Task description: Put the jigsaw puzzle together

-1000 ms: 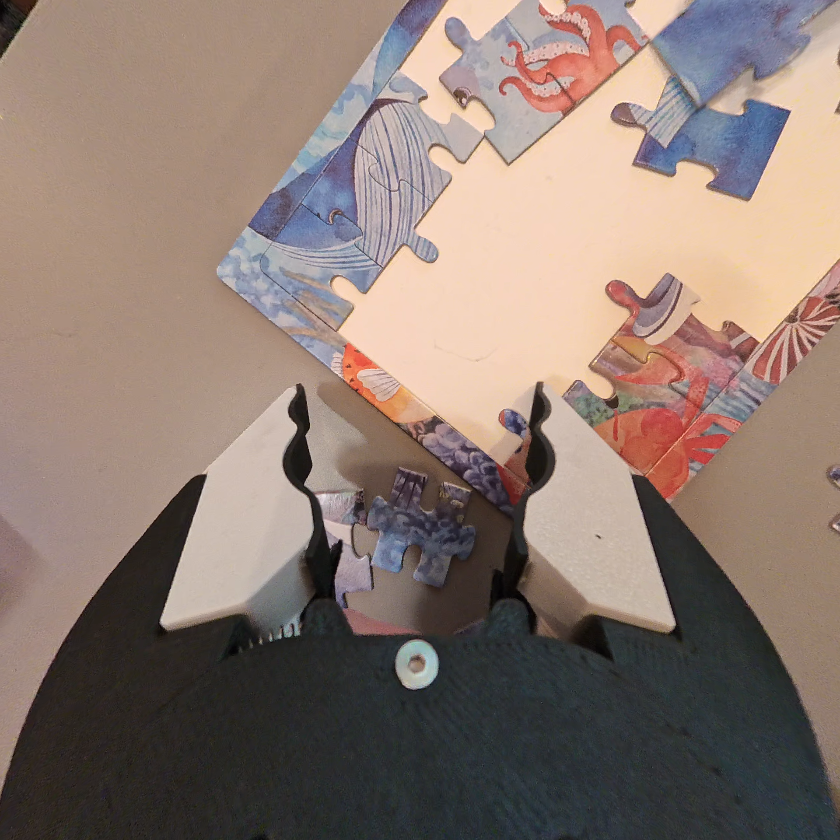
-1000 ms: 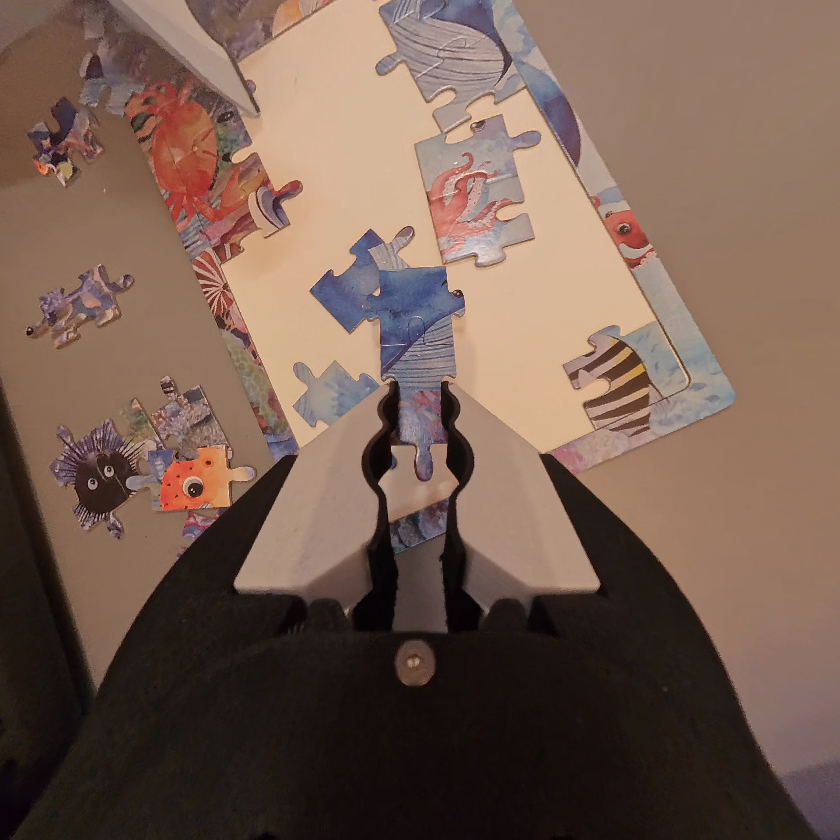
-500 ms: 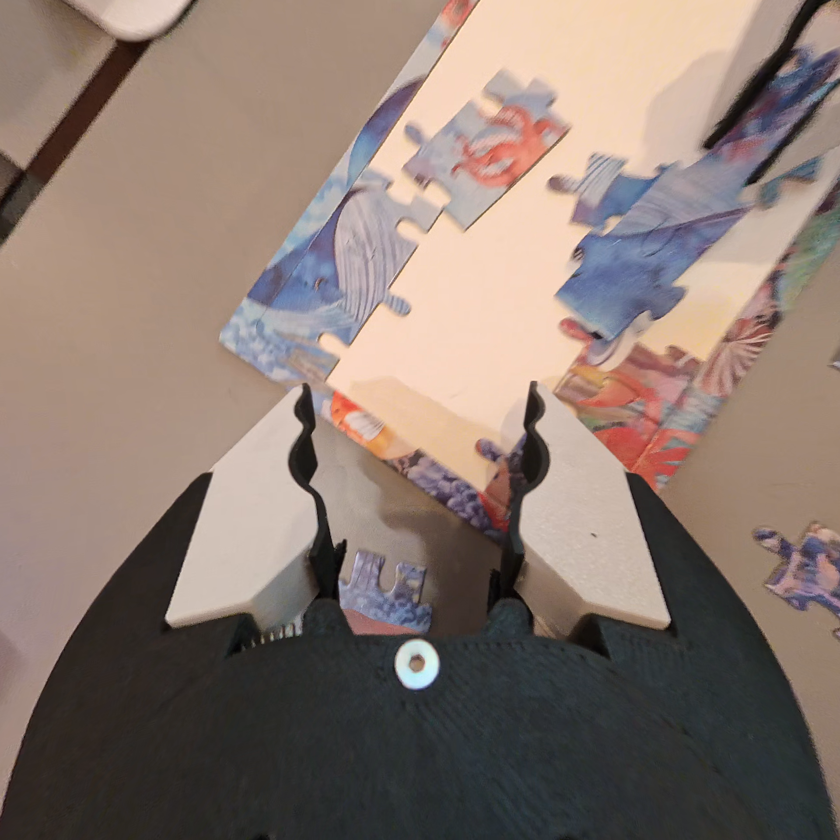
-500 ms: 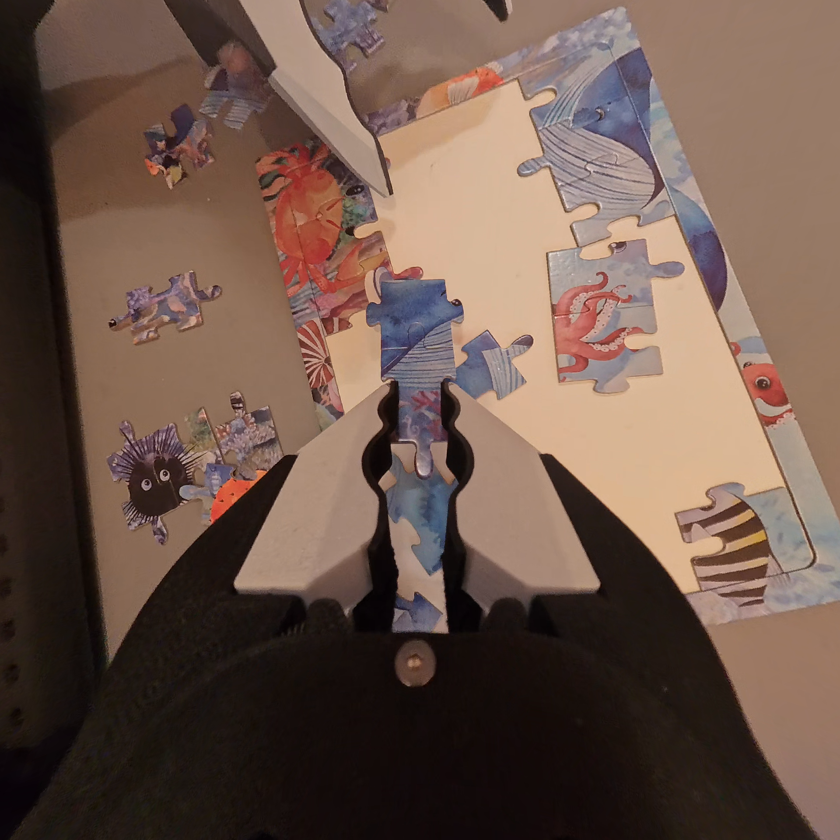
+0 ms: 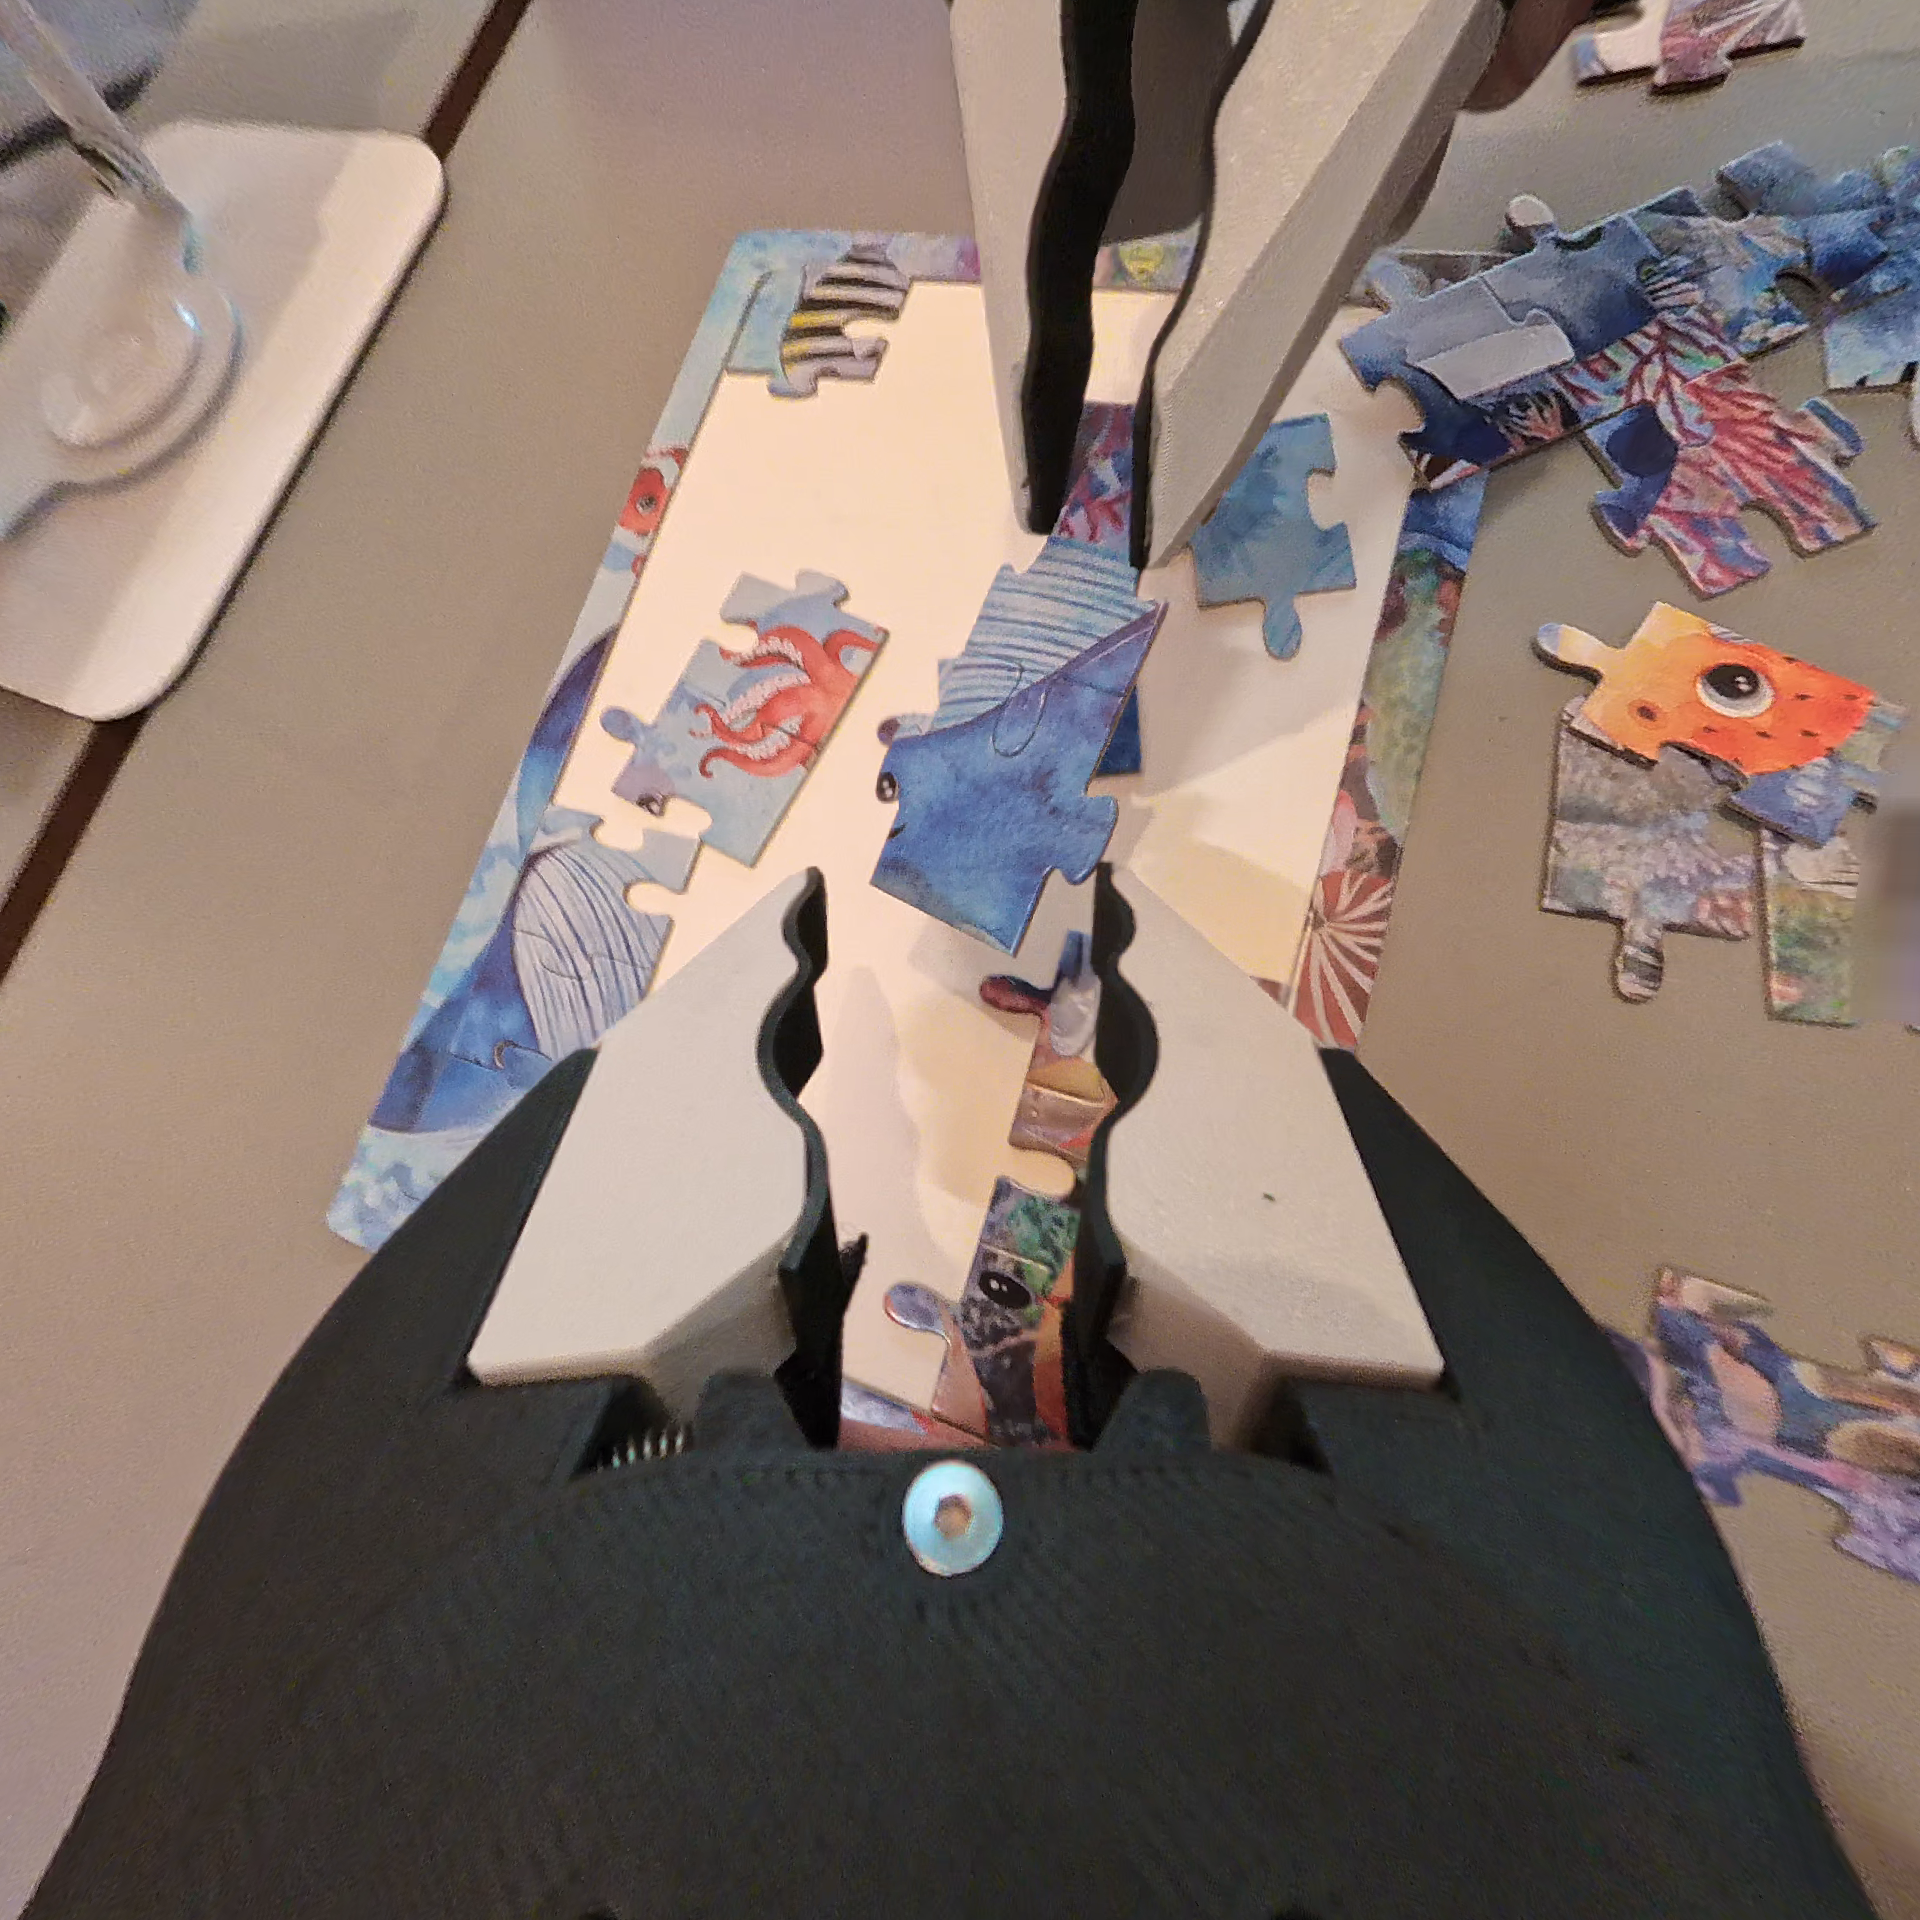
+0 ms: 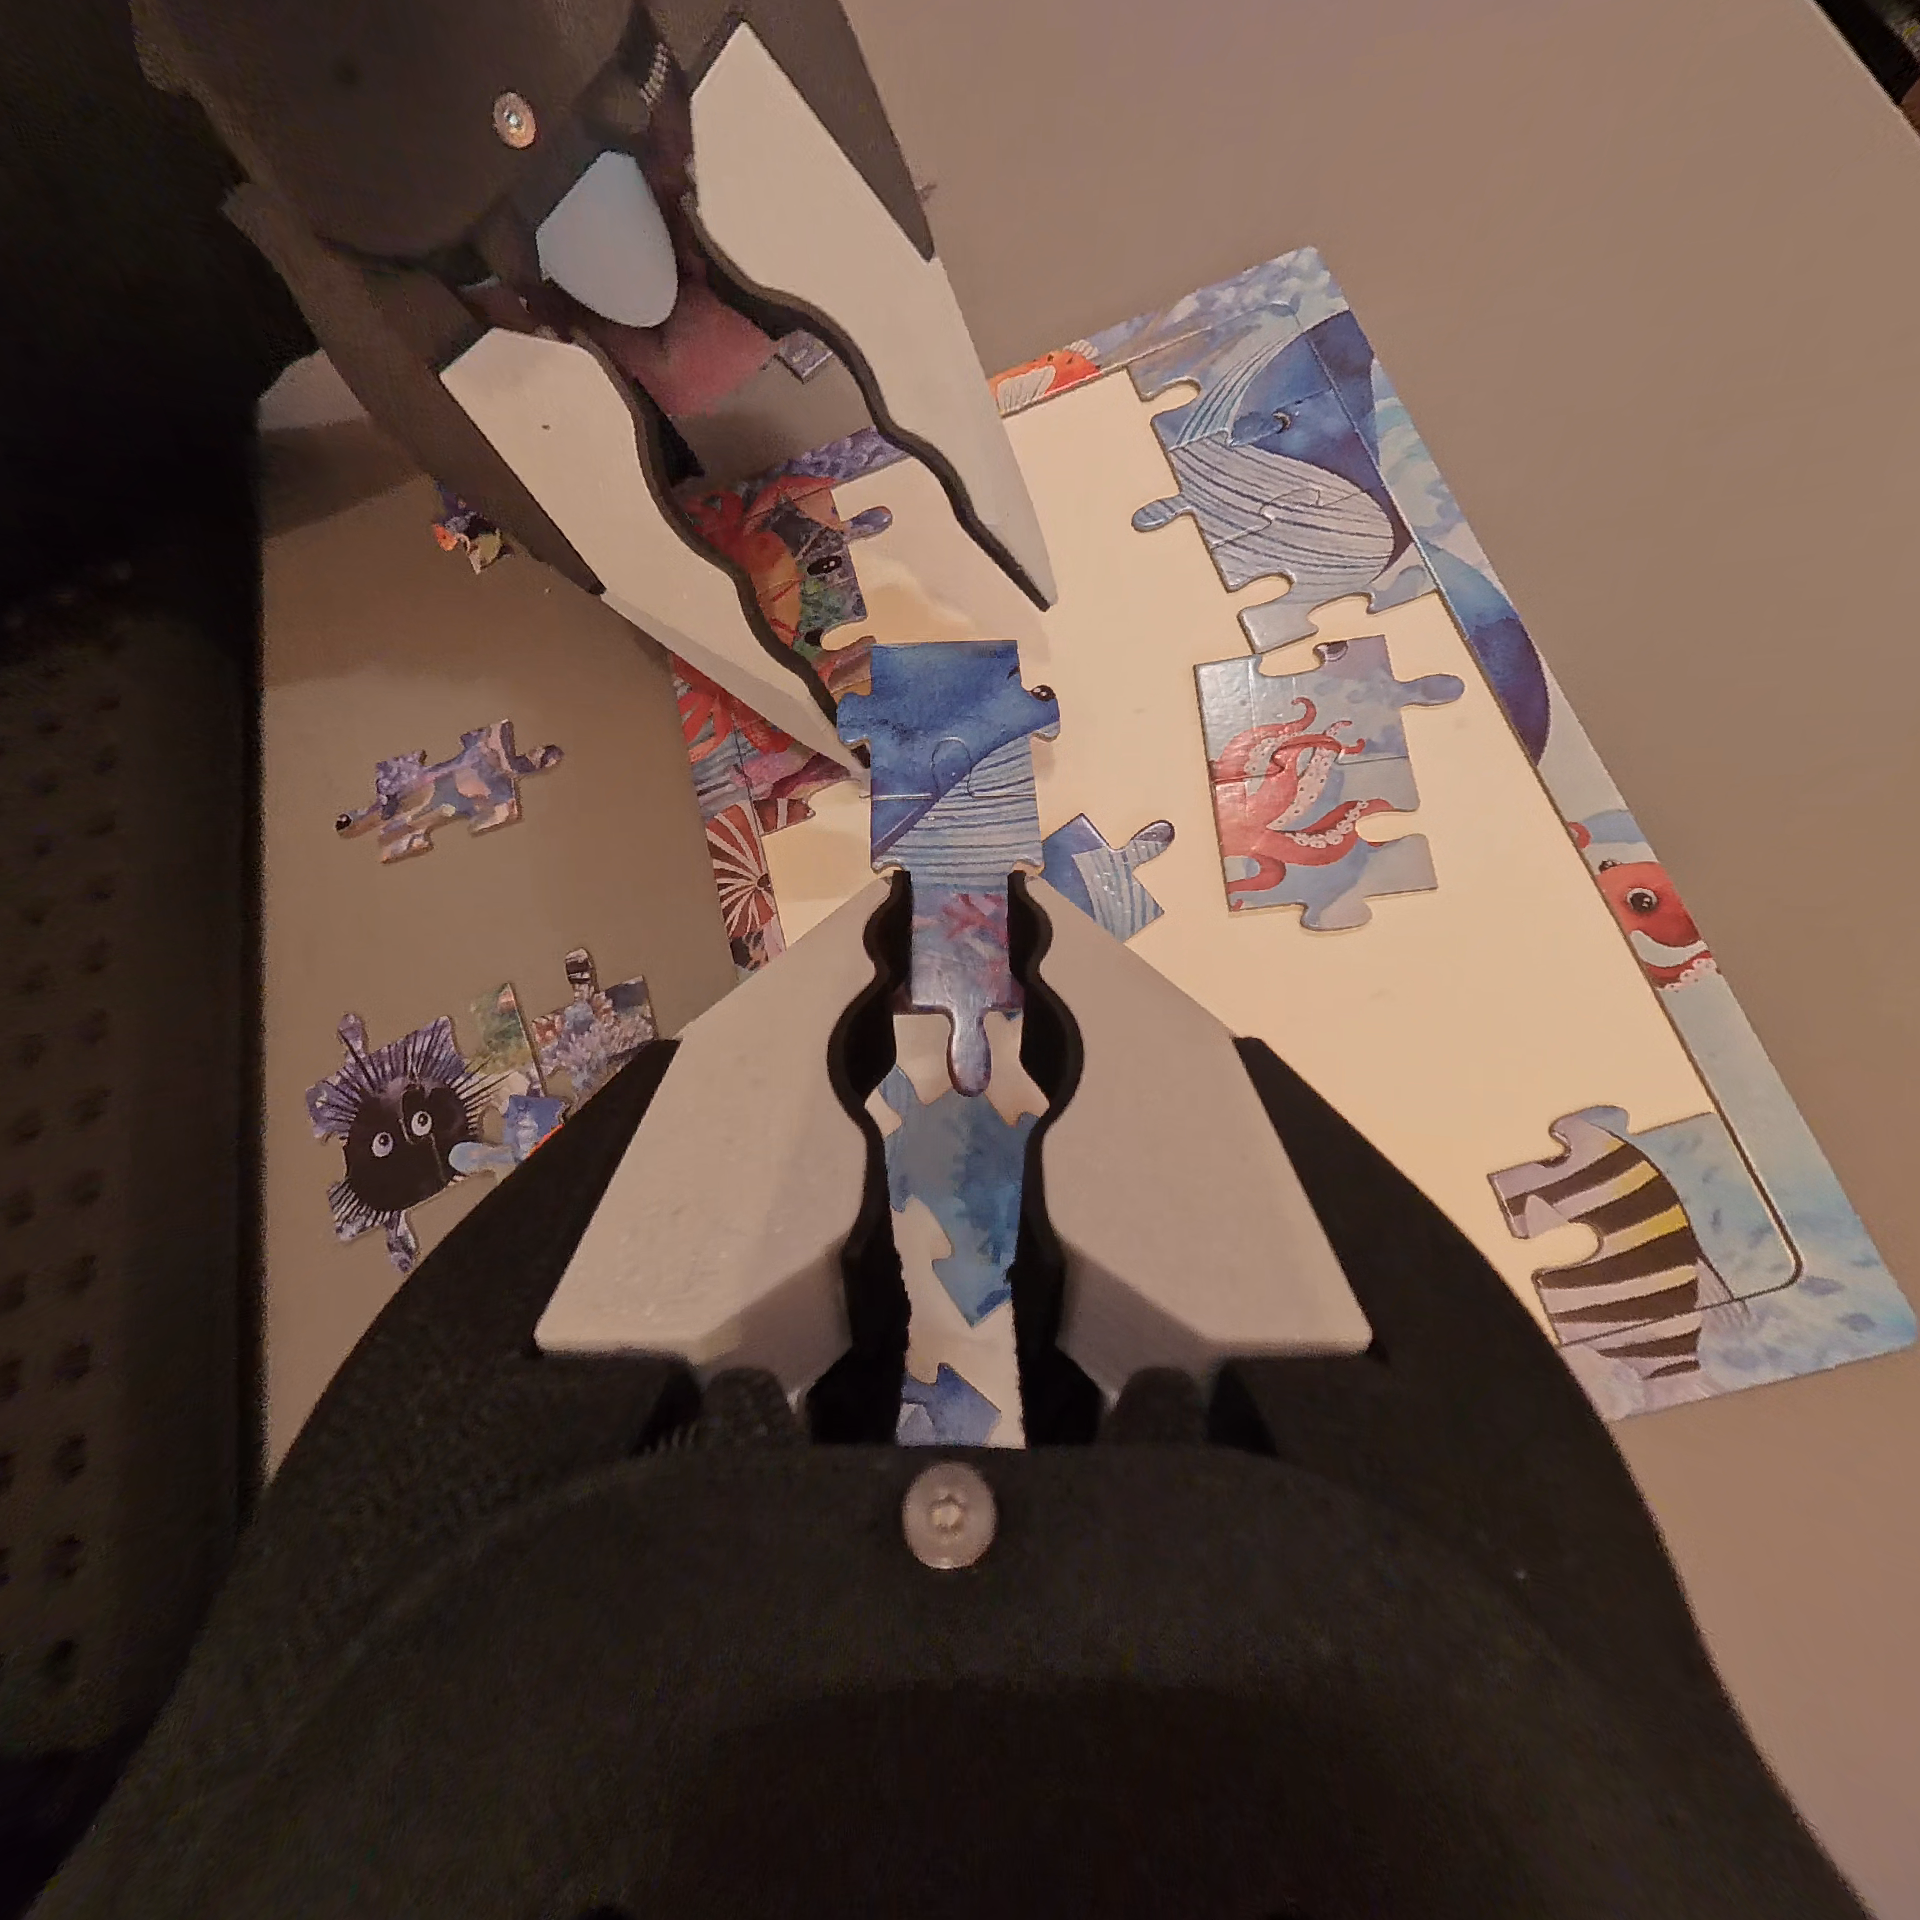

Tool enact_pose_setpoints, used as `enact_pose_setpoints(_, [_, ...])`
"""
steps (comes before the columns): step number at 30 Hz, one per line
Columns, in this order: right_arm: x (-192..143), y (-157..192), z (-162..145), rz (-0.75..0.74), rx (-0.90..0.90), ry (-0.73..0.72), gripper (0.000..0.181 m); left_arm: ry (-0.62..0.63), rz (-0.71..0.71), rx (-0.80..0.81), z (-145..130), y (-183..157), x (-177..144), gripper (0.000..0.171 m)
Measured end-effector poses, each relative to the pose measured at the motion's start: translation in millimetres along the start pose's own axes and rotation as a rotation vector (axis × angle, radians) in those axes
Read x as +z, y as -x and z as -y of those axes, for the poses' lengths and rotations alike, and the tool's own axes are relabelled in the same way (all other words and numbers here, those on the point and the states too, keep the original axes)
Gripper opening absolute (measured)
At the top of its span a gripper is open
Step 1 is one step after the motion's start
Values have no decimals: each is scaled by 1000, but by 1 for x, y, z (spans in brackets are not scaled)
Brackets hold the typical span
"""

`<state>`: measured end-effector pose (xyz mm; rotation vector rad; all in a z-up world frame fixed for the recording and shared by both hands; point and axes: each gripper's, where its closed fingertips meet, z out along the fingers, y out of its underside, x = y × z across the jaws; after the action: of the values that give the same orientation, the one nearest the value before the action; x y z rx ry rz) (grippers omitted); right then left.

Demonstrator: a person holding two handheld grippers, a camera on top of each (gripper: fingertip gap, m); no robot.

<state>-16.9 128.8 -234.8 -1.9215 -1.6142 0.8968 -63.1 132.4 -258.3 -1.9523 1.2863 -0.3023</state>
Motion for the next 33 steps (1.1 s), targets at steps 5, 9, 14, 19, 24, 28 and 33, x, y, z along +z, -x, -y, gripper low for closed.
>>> enact_pose_setpoints(5, [-6, -8, 3, 15, 65, -56, 0, -66, 145, 147, 20, 12, -1, 17])
enact_pose_setpoints(9, [-11, -13, 4, 26, 117, -95, 0, -93, 210, 231, 30, 14, 2, 0])
enact_pose_setpoints(14, [-14, -20, -2, 7, 148, -90, 5, -59, 239, 241, 19, 23, 5, 0])
enact_pose_setpoints(19, [-4, -25, -15, -73, 106, 26, 40, 4, 204, 150, -5, 34, -11, 0])
enact_pose_setpoints(24, [25, -22, -34, -77, 53, 163, 46, 53, 176, 86, -23, 40, -16, 8])
enact_pose_setpoints(28, [30, -23, -35, -112, 17, 201, 26, 71, 161, 94, -25, 35, -13, 11])
enact_pose_setpoints(33, [28, -21, -33, -88, 23, 187, 8, 80, 155, 76, -29, 37, -11, 20])
